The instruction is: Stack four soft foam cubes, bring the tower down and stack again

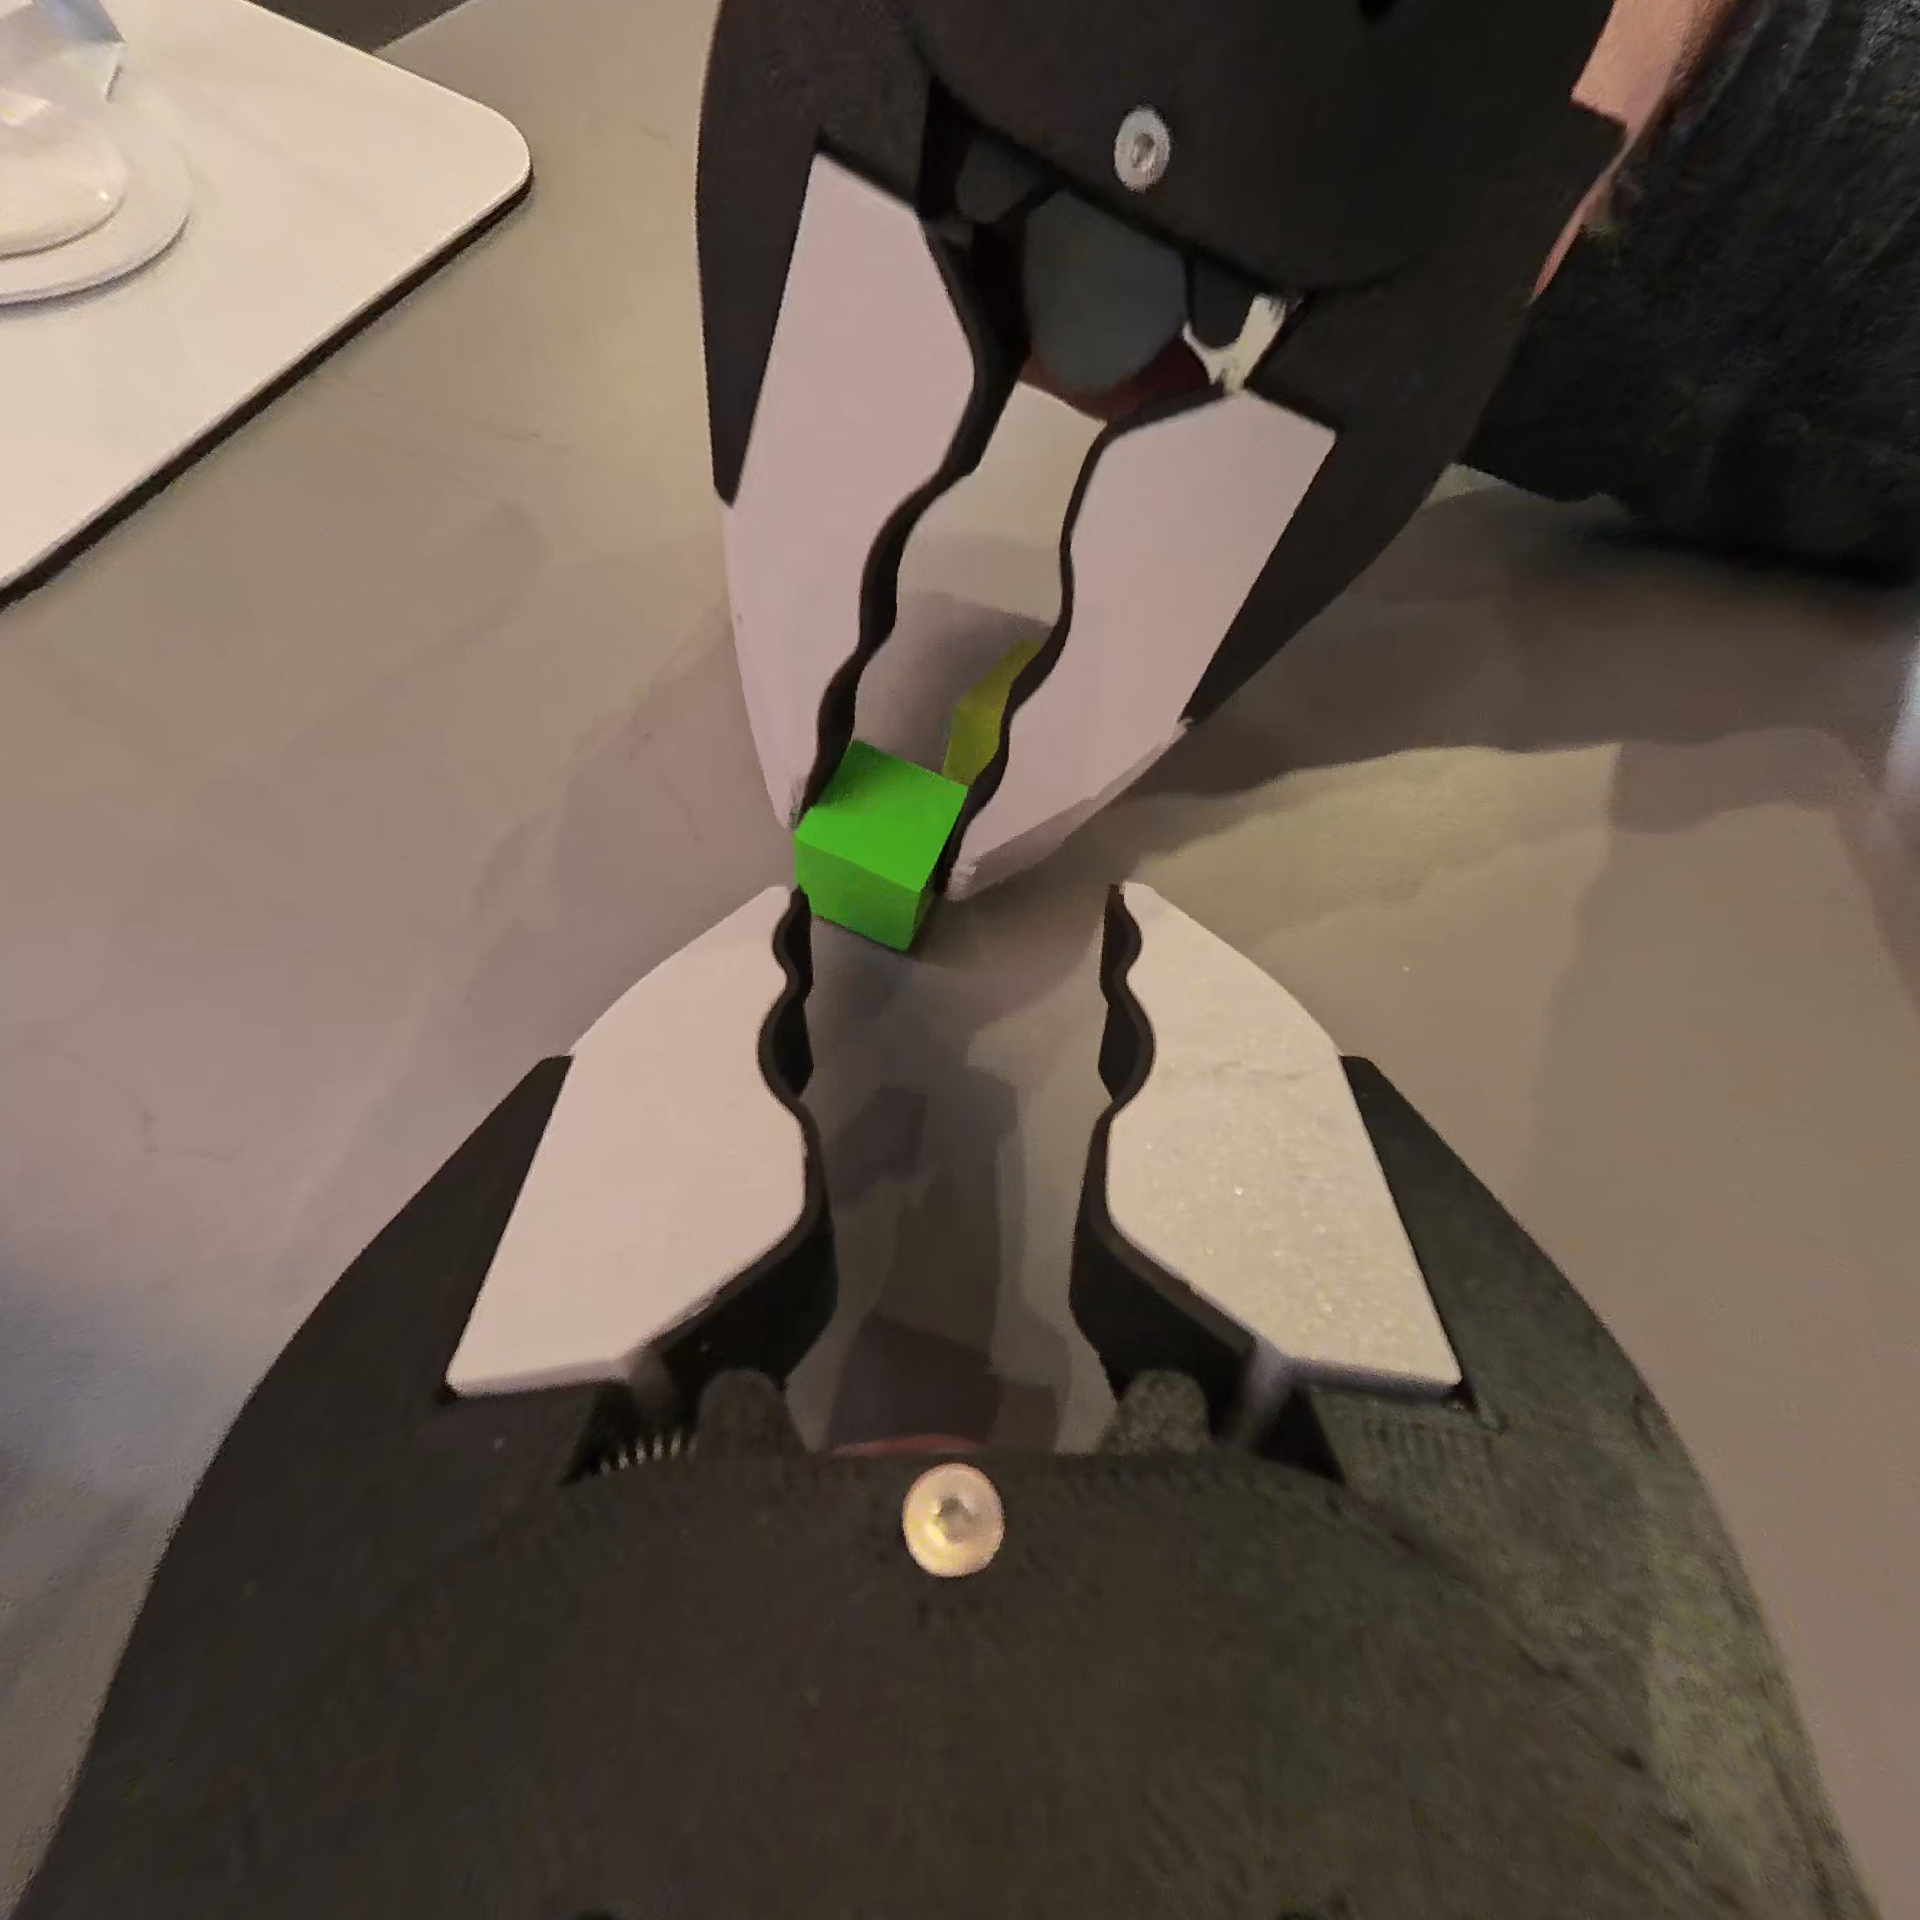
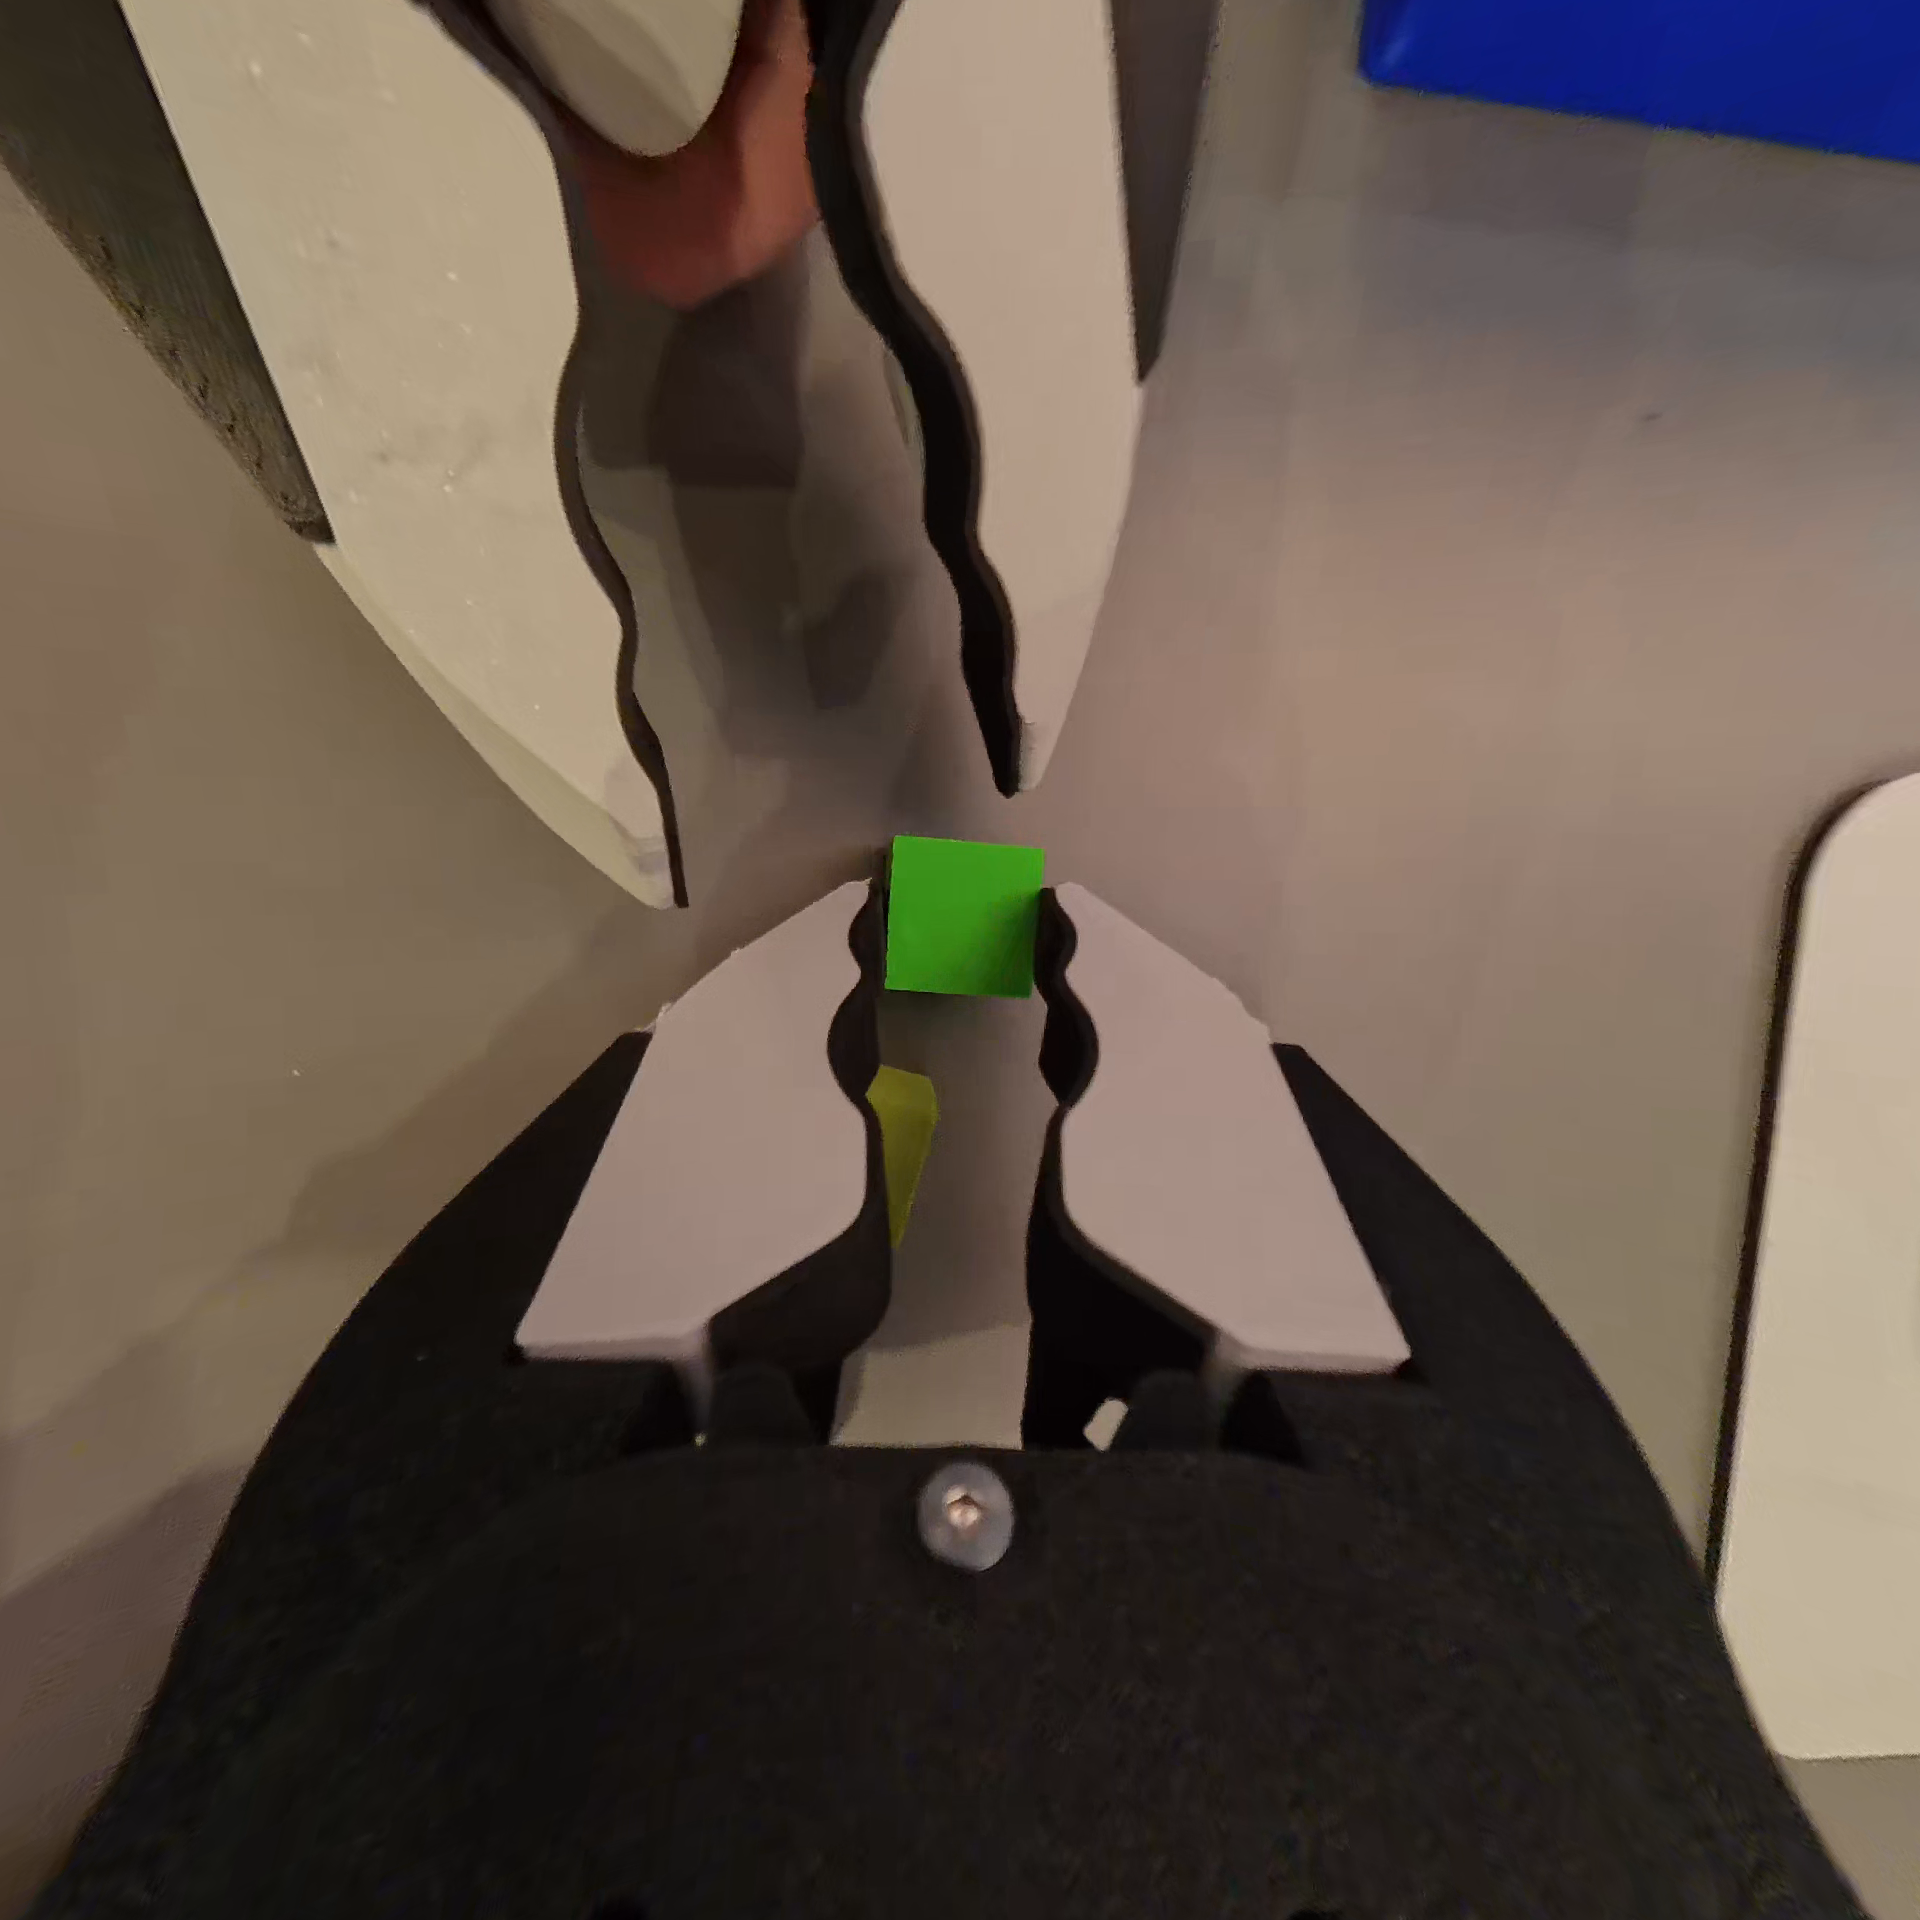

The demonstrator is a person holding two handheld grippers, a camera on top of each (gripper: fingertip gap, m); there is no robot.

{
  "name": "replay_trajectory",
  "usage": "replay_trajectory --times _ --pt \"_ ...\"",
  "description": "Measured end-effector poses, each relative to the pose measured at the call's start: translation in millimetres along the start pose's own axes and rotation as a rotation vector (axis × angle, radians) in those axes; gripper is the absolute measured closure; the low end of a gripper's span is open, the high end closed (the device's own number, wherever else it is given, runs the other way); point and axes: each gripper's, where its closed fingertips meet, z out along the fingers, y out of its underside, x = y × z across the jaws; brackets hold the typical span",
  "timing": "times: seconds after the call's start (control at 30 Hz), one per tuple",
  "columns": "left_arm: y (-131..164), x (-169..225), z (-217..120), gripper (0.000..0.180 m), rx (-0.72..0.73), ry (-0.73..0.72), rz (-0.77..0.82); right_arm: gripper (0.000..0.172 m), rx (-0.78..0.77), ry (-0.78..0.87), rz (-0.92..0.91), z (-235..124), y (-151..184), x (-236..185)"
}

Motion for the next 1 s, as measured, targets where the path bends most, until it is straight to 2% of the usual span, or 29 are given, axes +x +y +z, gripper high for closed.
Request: replay_trajectory --times 0.17,0.4,0.63,1.0 --pt "-1 0 -1 0.129 0.014 0.005 -0.004 0.145 0.120 -0.019 0.134 -32 -14 7" --pt "0 1 0 0.130 0.004 0.004 0.009 0.145 0.022 -0.002 0.228 -57 13 9" --pt "-1 1 -1 0.132 0.008 0.005 0.008 0.145 -0.100 -0.058 0.248 -50 29 -8" --pt "1 2 1 0.132 -0.007 0.000 0.024 0.145 -0.153 -0.047 0.292 -42 28 -12"
